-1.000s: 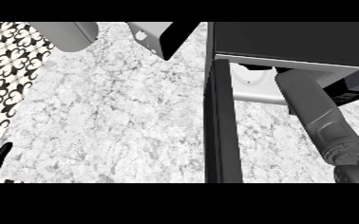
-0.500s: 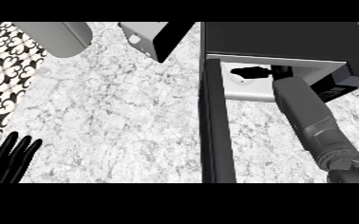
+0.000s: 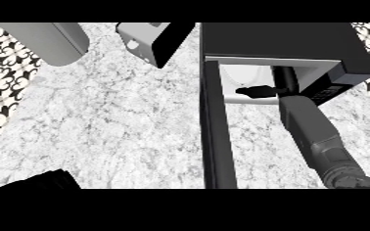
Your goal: Pick up the milk, place it into the microwave and close the microwave
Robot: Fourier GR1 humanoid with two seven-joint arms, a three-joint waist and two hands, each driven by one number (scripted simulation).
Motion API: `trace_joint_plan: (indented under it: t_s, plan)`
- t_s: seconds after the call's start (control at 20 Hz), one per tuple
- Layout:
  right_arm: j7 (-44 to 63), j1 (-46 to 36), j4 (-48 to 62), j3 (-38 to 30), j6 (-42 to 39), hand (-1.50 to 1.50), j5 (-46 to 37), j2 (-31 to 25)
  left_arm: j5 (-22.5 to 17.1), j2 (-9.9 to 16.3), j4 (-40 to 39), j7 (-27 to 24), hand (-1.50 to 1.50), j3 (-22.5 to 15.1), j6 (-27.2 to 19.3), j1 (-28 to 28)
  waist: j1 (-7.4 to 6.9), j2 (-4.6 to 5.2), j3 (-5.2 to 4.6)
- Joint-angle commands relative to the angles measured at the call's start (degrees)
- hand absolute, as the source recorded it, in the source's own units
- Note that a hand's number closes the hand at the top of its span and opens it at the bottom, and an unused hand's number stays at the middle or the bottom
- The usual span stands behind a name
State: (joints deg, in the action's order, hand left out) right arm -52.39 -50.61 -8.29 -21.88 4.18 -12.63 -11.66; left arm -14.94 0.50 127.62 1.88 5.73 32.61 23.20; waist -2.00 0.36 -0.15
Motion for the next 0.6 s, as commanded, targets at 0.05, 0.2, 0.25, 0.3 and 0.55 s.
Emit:
trace_joint_plan:
  t_s: [0.05,0.2,0.25,0.3,0.55]
  plan:
    - [-2.91,6.47,-0.46,-0.71,-9.33,-1.50,2.03,-0.94,2.02,-0.48,0.90,0.98,1.50,-6.27,-1.80,0.62,1.58,-0.24,0.21]
    - [-3.83,9.69,-2.98,0.84,-9.70,-1.50,1.86,2.58,3.16,-0.49,-1.72,2.11,1.50,-6.82,-2.97,-2.01,2.71,-0.64,0.13]
    - [-5.74,12.23,-3.10,0.77,-10.54,-1.50,2.04,2.11,4.93,-0.49,0.45,2.76,1.50,-10.33,-4.34,0.63,2.53,-0.63,0.15]
    - [-6.88,13.64,-3.80,0.92,-11.00,-1.50,2.09,1.84,5.94,-0.49,2.86,3.81,1.50,-14.38,-6.59,1.37,2.52,-0.66,0.17]
    - [-4.93,18.81,-10.91,2.93,-10.83,-1.50,2.69,4.55,8.07,-0.49,-5.85,4.48,1.50,-15.01,-7.73,-7.42,3.97,-0.94,0.05]
